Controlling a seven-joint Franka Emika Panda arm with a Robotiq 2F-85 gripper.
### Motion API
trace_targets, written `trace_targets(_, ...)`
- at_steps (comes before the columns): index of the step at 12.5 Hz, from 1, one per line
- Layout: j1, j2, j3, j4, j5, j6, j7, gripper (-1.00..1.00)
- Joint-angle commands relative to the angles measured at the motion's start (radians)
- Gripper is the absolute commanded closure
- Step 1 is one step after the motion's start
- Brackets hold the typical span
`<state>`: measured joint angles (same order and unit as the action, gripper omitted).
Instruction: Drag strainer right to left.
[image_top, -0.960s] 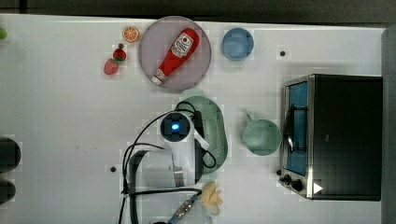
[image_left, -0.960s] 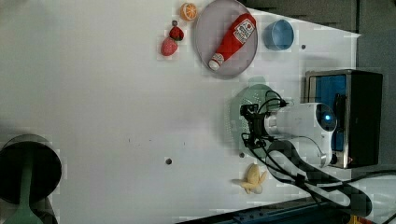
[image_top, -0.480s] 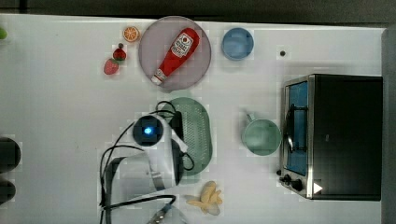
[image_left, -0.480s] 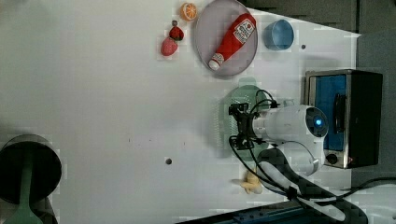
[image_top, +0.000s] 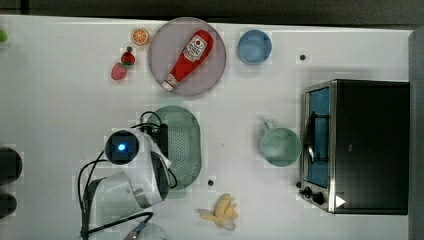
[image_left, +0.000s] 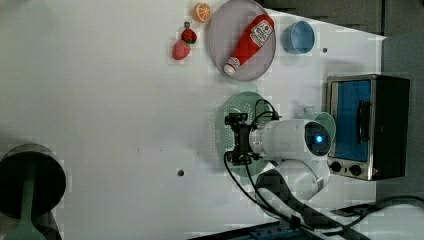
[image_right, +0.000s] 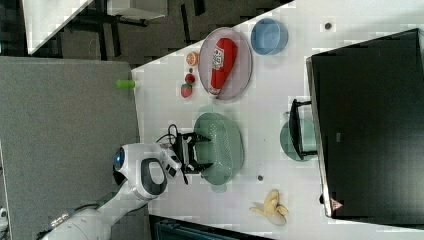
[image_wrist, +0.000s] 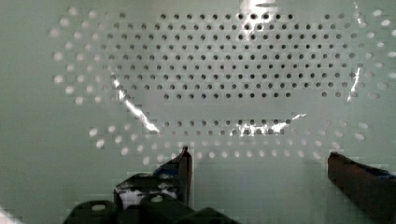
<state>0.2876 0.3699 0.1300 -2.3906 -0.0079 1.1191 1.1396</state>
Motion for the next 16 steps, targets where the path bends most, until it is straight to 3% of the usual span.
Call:
trace_targets(1, 0.067, 0.050, -0.003, 0.080, 0.036, -0.007, 0.088, -1.00)
trace_targets(7, 0.170, 0.126, -0.003, 0.195, 0.137, -0.008, 0.109, -1.00)
trace_targets(16, 0.285, 0.227, -0.003, 0.355, 0.140, -0.017, 0.204, -1.00)
